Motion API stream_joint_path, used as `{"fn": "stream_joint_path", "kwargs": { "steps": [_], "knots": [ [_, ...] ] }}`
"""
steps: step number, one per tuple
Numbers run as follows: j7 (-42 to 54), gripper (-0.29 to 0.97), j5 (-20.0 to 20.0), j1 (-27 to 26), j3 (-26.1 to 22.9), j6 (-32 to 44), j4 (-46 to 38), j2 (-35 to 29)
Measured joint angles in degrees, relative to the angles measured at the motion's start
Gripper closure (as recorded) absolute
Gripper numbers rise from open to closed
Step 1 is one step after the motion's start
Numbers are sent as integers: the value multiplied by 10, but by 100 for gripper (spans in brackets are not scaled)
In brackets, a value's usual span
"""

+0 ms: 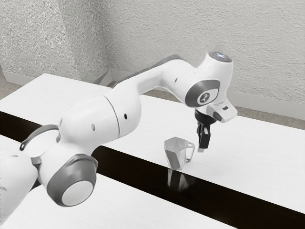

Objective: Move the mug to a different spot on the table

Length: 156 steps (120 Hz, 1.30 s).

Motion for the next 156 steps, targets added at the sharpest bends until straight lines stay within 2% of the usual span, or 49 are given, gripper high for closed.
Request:
{"fn": "stream_joint_path", "kwargs": {
  "steps": [124,156],
  "knots": [
    [-9,0,-7,19,15,16,-2,60],
    [-10,19,-7,18,16,18,-3,60]
  ]
}}
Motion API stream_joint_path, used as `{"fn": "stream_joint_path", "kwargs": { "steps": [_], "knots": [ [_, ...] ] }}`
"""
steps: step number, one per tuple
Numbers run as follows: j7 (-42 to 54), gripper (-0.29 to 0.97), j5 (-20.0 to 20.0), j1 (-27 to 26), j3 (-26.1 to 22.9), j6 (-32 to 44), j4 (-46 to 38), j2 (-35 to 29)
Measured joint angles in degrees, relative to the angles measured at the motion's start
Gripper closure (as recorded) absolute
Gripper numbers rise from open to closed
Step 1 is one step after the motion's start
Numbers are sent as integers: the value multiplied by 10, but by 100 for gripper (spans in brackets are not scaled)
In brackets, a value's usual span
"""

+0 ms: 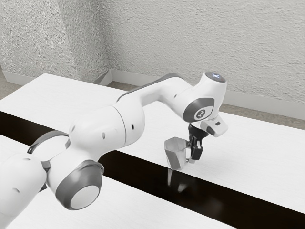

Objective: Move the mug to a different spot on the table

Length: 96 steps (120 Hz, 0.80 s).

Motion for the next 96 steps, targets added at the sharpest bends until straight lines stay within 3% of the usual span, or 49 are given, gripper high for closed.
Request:
{"fn": "stream_joint_path", "kwargs": {
  "steps": [32,67,96],
  "knots": [
    [-1,29,0,-2,6,-7,-1,-2],
    [-3,50,0,-3,7,-10,-1,-2],
    [-8,55,2,-5,10,-14,-1,-3]
  ]
}}
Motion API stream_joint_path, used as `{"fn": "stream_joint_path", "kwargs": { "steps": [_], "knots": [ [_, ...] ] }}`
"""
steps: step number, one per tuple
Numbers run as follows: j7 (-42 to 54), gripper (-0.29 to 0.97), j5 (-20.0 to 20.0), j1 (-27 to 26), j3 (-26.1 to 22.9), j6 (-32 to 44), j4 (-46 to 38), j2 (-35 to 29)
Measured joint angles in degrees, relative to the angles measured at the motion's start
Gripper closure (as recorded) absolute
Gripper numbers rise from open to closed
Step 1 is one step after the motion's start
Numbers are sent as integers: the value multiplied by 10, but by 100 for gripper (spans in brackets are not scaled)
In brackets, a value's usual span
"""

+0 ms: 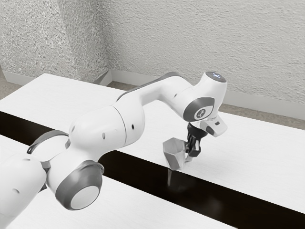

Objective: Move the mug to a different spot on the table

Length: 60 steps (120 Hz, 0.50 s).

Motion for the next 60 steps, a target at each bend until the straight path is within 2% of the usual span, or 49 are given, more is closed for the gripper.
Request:
{"fn": "stream_joint_path", "kwargs": {
  "steps": [28,60],
  "knots": [
    [-5,57,1,-5,20,-16,-4,-7],
    [-12,61,2,-6,26,-31,-54,-44]
  ]
}}
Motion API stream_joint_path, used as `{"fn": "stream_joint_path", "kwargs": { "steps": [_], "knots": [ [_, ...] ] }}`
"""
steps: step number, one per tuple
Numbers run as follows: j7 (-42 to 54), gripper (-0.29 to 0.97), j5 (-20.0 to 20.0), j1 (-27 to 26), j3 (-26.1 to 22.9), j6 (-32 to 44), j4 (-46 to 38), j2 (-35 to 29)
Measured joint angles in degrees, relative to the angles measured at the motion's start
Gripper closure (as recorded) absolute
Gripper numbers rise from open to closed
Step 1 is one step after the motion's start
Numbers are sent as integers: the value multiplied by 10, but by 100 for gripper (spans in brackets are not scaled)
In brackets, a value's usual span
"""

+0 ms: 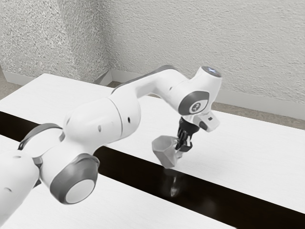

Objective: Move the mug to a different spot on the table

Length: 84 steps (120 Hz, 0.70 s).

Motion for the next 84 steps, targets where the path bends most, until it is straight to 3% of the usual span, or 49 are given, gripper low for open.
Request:
{"fn": "stream_joint_path", "kwargs": {
  "steps": [38,84],
  "knots": [
    [-9,62,22,3,0,-24,-58,-39],
    [-20,67,88,30,-1,-50,-171,-105]
  ]
}}
